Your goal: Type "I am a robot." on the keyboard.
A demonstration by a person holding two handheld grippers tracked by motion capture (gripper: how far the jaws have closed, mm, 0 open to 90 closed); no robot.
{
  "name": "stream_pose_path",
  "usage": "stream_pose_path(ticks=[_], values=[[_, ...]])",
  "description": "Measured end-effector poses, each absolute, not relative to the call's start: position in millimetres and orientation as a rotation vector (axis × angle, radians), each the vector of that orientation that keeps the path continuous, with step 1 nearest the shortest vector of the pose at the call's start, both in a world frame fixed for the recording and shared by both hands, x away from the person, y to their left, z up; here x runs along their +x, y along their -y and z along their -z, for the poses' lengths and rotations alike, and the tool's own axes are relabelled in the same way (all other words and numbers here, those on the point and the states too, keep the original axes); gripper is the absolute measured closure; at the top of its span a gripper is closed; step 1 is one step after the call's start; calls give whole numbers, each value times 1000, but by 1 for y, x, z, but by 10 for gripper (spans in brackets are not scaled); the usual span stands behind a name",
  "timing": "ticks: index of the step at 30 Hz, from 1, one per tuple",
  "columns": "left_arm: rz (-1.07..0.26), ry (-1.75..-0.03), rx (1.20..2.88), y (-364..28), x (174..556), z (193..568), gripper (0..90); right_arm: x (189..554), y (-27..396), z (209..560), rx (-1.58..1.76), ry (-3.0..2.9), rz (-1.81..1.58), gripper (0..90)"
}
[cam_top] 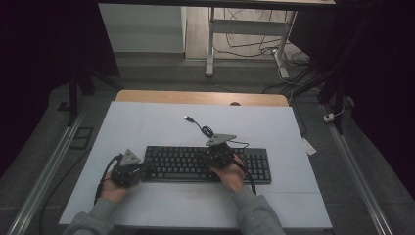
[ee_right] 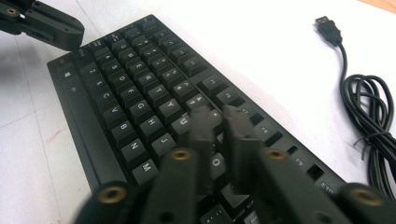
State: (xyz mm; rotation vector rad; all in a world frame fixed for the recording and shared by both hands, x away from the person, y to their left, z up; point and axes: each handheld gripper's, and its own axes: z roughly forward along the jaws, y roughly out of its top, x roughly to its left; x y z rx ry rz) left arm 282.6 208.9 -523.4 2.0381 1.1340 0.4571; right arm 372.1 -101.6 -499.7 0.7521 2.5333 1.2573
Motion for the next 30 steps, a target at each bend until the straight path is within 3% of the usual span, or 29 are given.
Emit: stream_pose_path(ticks=[5, 14, 30], values=[[-452, -1125, 2012, -211, 282, 522, 681, 372, 106, 499, 751, -2516, -1279, 663], [-461, -1138, 1996, -212, 282, 522, 516, 370, 114, 497, 734, -2498, -1278, 612], [-464, -1138, 1986, -214, 282, 521, 446, 367, 135, 492, 765, -2463, -1274, 602]])
